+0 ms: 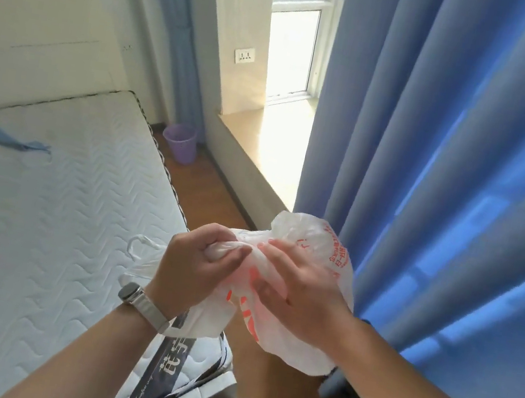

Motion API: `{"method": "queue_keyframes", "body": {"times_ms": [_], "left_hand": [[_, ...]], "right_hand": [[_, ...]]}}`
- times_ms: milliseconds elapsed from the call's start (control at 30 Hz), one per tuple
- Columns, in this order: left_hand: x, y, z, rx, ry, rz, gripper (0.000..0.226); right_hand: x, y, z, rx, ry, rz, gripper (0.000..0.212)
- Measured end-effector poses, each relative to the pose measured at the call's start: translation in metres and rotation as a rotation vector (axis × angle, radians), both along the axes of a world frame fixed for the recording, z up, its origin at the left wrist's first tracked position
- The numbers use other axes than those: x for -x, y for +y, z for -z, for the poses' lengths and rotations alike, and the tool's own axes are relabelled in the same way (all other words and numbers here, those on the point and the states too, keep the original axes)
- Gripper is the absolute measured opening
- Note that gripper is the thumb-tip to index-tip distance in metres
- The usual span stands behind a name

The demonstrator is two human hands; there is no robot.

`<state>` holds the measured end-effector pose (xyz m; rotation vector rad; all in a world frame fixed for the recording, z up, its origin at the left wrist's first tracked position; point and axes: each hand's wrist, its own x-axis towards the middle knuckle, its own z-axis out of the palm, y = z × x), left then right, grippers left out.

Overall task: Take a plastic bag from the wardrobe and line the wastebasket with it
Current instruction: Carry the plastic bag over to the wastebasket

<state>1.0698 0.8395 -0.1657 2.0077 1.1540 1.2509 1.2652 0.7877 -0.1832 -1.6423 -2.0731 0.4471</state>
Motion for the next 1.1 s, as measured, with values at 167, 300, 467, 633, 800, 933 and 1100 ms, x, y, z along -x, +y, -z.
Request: {"method": "queue_keyframes", "body": {"times_ms": [167,300,467,633,800,933,1100], "left_hand": [[0.021,0.069,-0.005,-0.005,-0.024,-0.099,0.025],[0.04,0.111,-0.01,0.011,-0.06,-0.186,0.022],[0.053,0.142,-0.009,0.009,-0.091,-0.278,0.018],[0.054,0.176,-0.003,0.022,-0.107,-0.331,0.019],[0.046,0.224,0.0,0.024,-0.08,-0.39,0.028],[0.027,0.274,-0.001,0.055,-0.097,-0.455,0.021],[-0.015,0.346,-0.004,0.082,-0.104,-0.497,0.021]], "right_hand": [[0.015,0.088,-0.014,-0.003,-0.052,-0.108,0.051],[0.033,0.147,-0.022,-0.054,-0.085,-0.183,0.05],[0.047,0.198,-0.02,-0.069,-0.062,-0.279,0.052],[0.049,0.25,-0.01,-0.101,-0.033,-0.321,0.052],[0.043,0.314,0.003,-0.126,-0.001,-0.399,0.051],[0.03,0.375,0.004,-0.147,0.017,-0.446,0.05],[-0.006,0.449,0.003,-0.186,0.029,-0.469,0.05]]}}
